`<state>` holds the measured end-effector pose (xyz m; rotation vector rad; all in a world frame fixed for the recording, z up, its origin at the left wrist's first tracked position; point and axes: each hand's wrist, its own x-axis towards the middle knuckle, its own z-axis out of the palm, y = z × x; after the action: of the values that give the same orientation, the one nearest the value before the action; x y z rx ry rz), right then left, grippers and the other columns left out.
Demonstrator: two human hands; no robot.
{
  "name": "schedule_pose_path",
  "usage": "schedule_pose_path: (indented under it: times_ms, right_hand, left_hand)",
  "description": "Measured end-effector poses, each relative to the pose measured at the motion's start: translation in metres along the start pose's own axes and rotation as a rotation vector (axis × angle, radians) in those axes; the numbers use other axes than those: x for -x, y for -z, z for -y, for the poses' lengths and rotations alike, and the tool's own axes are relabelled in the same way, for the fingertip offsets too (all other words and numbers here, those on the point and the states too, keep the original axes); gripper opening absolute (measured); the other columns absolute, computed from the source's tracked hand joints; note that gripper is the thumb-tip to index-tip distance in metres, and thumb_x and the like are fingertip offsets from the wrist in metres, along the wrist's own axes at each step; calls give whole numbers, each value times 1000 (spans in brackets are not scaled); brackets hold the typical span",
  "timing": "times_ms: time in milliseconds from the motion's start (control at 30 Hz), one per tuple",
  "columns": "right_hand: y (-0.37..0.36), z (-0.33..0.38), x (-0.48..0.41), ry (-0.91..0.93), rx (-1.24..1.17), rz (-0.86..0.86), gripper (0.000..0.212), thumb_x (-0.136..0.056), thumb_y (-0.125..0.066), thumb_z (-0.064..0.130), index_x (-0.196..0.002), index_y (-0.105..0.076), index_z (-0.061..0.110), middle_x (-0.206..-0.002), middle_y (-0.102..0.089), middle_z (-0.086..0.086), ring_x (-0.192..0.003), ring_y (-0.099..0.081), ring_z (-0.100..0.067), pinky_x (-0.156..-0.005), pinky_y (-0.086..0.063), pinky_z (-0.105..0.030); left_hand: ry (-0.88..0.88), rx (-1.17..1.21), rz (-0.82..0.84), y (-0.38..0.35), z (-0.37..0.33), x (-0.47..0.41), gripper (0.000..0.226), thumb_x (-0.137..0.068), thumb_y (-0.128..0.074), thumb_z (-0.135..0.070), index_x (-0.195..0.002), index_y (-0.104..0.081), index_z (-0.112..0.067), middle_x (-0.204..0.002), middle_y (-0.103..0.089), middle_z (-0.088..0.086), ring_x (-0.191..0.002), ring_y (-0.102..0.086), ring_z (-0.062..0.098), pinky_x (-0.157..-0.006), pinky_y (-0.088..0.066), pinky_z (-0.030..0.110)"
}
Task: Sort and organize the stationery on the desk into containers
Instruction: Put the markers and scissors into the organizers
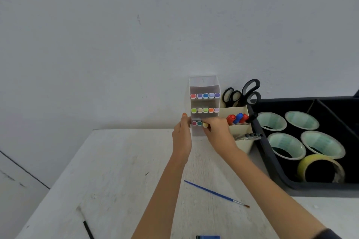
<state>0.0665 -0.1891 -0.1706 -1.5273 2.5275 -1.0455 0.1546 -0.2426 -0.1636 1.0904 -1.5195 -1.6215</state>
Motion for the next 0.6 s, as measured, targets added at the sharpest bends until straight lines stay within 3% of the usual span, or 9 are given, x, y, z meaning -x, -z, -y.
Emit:
schedule_pose_path:
  times_ms: [67, 233, 400, 500, 600]
  right_hand:
    - [-7, 0, -9, -78, 88, 59, 30, -93, -54, 6, -122, -59, 13, -116, -63, -9, -103, -59, -24, -85, -48, -27]
    - [-20, -2, -18, -169, 158, 58, 29, -92, -55, 7, -120, -58, 12, -116, -62, -10, -102, -60, -26, -87, -51, -32]
    - [-20, -1, -10, -115, 90, 27, 37, -91, -56, 5, -127, -53, 14, -122, -60, -9, -107, -58, -26, -87, -53, -35]
    - [-10, 5, 14, -15, 108, -75, 42, -86, -57, -3, -126, -53, 10, -121, -58, -10, -106, -56, -25, -82, -53, -35]
    - [7, 10, 50, 10, 79, -126, 29, -91, -54, 5, -119, -61, 10, -117, -61, -5, -105, -56, -19, -78, -47, -25]
  left_hand:
    - [-6, 0, -7, 0, 1, -3, 46, -101, -27, -40, -121, -60, -16, -127, -59, 6, -121, -49, 17, -106, -29, 32]
    - [-42, -24, -18, 0, 3, -5, 43, -101, -29, -39, -117, -61, -16, -122, -61, 5, -113, -52, 15, -97, -32, 26]
    - [6, -76, 31, 4, -3, 3, 43, -100, -28, -42, -125, -54, -19, -131, -53, 2, -125, -46, 19, -105, -30, 33]
    - [-23, -117, 51, 9, -2, 19, 25, -100, -38, -34, -118, -50, -23, -117, -50, -6, -113, -48, 14, -97, -36, 30]
    - [-38, -122, -3, 17, 7, 40, 29, -97, -46, -22, -124, -53, -19, -116, -56, -3, -107, -52, 13, -93, -42, 29]
